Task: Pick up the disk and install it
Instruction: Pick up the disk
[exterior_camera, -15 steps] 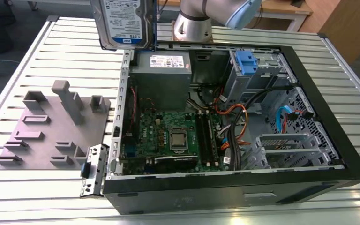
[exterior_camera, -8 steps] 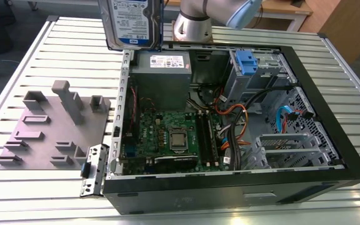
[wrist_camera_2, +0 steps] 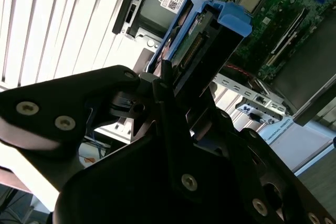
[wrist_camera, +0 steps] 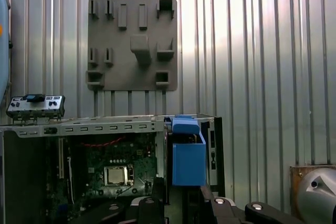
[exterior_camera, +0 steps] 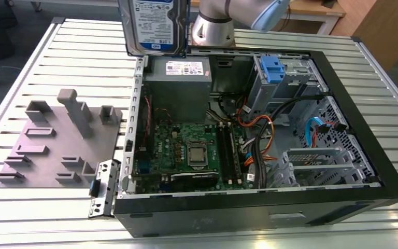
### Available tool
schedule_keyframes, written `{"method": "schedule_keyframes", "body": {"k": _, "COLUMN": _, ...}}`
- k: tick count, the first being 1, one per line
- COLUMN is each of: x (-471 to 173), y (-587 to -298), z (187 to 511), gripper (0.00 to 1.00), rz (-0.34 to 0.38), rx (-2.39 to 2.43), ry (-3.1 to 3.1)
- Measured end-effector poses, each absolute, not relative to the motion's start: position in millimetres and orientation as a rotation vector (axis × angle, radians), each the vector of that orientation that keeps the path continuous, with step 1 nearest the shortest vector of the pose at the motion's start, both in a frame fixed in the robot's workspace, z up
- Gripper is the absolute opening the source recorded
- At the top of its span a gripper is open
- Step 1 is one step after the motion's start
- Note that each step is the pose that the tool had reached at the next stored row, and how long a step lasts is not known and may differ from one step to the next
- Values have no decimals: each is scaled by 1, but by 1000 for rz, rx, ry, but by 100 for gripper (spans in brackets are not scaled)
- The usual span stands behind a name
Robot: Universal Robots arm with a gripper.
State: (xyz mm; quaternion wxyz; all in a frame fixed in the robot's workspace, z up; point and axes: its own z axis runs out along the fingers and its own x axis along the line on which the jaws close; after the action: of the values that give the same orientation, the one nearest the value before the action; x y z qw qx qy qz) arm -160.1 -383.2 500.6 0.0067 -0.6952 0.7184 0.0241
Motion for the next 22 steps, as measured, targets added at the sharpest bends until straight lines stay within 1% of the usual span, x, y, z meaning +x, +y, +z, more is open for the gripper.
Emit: {"method": "schedule_keyframes", "body": {"k": 22, "x": -116, "y": -383, "z": 500, "gripper": 35, "rz": 75, "rx": -2175, "ry": 2247}}
